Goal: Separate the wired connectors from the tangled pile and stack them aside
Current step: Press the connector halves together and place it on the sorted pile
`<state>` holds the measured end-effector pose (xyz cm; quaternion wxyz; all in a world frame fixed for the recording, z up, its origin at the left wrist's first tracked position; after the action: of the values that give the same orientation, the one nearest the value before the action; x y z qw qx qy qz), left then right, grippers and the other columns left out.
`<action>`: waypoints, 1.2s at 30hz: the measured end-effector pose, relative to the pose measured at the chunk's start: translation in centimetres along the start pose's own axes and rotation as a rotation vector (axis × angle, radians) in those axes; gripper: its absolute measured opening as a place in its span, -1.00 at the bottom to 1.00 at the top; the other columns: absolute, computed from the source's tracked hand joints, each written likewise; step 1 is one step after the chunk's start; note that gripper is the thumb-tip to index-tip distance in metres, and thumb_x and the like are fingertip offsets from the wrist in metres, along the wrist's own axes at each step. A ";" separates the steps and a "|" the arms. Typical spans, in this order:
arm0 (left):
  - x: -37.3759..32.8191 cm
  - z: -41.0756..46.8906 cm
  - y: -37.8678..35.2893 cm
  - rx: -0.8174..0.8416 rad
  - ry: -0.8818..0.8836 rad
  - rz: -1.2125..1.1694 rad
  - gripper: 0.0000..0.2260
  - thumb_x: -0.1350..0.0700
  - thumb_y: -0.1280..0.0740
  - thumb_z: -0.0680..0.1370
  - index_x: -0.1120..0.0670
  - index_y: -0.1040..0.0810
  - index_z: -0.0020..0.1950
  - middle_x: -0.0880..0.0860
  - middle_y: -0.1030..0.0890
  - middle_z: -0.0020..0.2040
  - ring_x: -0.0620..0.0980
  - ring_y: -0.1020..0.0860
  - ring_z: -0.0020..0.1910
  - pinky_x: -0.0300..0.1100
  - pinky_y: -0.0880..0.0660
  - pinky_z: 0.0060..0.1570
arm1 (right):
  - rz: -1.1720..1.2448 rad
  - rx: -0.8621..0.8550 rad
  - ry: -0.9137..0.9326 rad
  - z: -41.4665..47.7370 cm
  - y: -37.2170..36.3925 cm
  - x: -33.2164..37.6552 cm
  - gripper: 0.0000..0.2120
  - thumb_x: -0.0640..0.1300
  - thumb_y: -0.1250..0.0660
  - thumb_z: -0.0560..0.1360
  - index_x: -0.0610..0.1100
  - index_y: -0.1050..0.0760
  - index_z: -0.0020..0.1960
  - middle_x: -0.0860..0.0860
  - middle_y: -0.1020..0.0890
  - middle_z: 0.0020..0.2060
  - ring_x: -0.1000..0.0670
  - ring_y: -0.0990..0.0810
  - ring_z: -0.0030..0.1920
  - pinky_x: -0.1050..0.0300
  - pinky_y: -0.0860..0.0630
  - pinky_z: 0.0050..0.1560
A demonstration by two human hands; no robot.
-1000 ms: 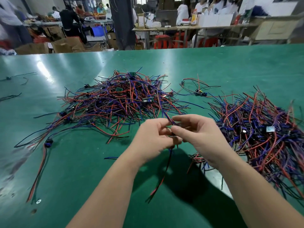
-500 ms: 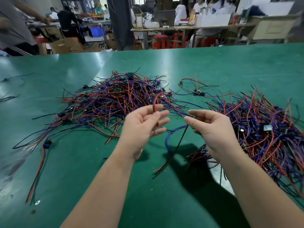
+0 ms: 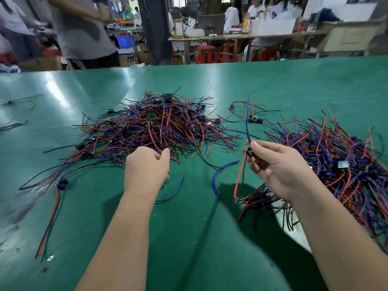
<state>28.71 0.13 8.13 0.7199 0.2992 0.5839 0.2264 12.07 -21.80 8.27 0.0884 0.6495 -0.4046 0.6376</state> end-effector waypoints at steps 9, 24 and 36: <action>-6.1 -4.1 -1.1 0.146 -0.321 -0.475 -0.60 -0.22 -0.42 0.39 0.11 -0.59 -0.38 0.05 -0.58 -0.49 -0.02 -0.54 -0.52 -0.21 -0.42 -0.45 | -0.096 0.157 -0.110 -0.9 -2.1 -1.6 -0.93 -0.37 -0.34 0.41 -0.29 -0.58 -0.13 -0.09 -0.64 -0.37 -0.01 -0.59 -0.40 0.31 -0.55 -0.40; -6.9 -7.5 -7.1 0.663 -0.237 -0.611 -0.94 0.19 -0.50 0.42 0.13 -0.67 -0.23 0.08 -0.65 -0.38 -0.09 -0.58 -0.40 -0.24 -0.51 -0.37 | -0.526 0.127 0.100 -0.8 -1.9 -1.3 -0.89 -0.21 -0.51 0.32 -0.20 -0.62 -0.33 -0.08 -0.58 -0.43 0.08 -0.43 -0.45 0.34 -0.34 -0.46; -7.9 -11.2 -7.7 1.182 -0.081 -0.740 -0.89 0.17 -0.45 0.47 0.03 -0.64 -0.26 0.06 -0.70 -0.21 -0.06 -0.66 -0.27 -0.28 -0.55 -0.31 | -0.029 -0.117 0.009 0.4 2.3 1.8 -0.91 -0.26 -0.40 0.42 -0.19 -0.50 -0.23 -0.02 -0.57 -0.49 0.15 -0.45 -0.56 0.41 -0.25 -0.65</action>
<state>15.90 -8.89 6.81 0.4877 0.4304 0.6453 -0.4006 10.69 -24.31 8.92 0.1373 0.6463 -0.4314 0.6143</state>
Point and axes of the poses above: each hand's wrist, its own z-axis towards the middle knuckle, its own y-axis out of the back of the hand, x = y × z, the point moved 7 cm from there along z, towards the middle knuckle
